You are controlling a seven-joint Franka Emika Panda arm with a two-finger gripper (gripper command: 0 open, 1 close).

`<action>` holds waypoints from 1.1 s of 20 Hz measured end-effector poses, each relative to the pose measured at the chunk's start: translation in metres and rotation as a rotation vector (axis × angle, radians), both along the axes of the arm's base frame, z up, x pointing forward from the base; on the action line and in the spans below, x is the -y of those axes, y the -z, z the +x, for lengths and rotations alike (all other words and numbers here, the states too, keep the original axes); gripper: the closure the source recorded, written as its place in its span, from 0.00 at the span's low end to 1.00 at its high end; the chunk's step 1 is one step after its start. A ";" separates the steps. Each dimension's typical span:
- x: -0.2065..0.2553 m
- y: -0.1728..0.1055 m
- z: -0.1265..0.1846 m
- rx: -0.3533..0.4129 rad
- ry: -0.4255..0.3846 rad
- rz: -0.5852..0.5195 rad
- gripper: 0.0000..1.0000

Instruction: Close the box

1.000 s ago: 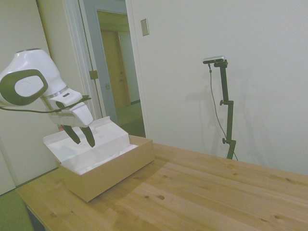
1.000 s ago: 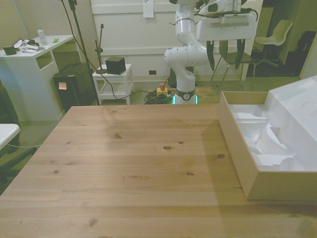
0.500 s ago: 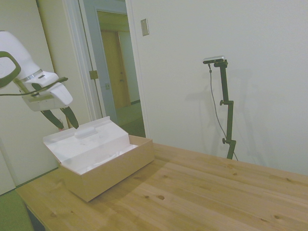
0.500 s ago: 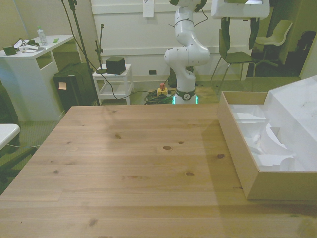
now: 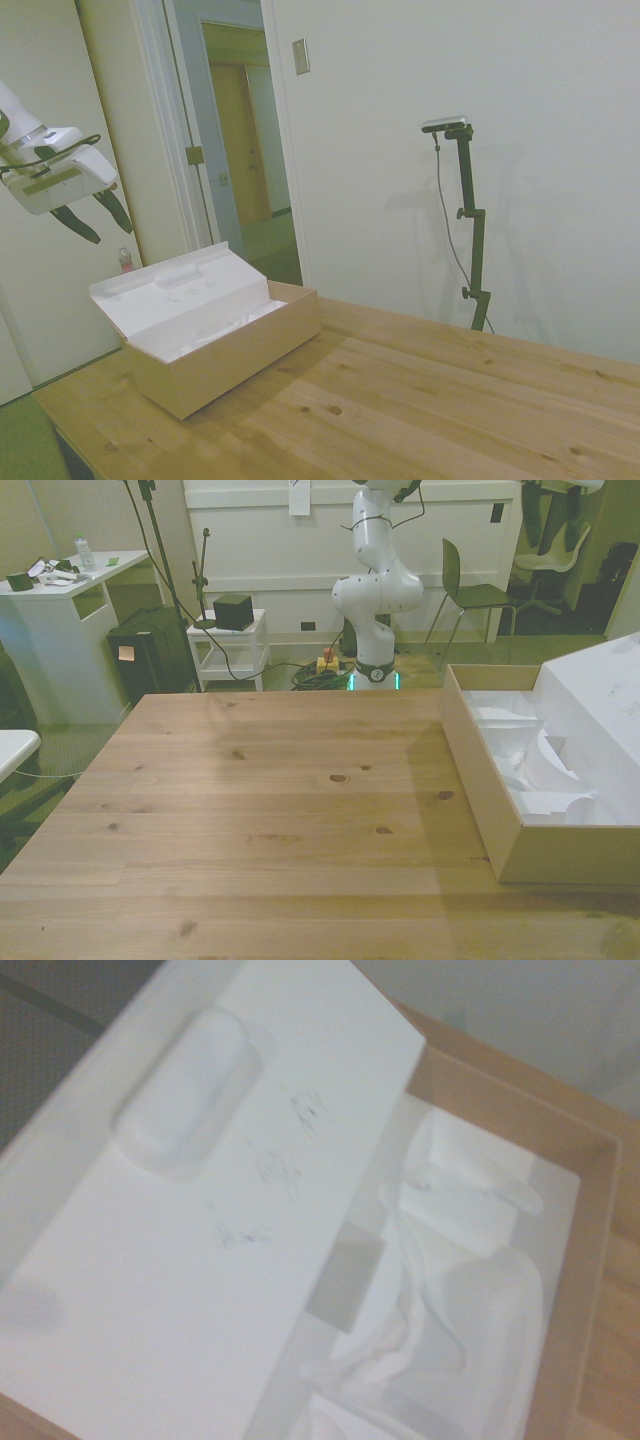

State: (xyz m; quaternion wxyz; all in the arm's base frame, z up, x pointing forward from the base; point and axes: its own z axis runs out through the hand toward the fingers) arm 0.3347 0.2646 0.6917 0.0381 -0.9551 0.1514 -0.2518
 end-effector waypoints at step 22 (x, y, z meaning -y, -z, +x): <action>-0.237 0.042 0.114 -0.064 -0.115 -0.234 0.00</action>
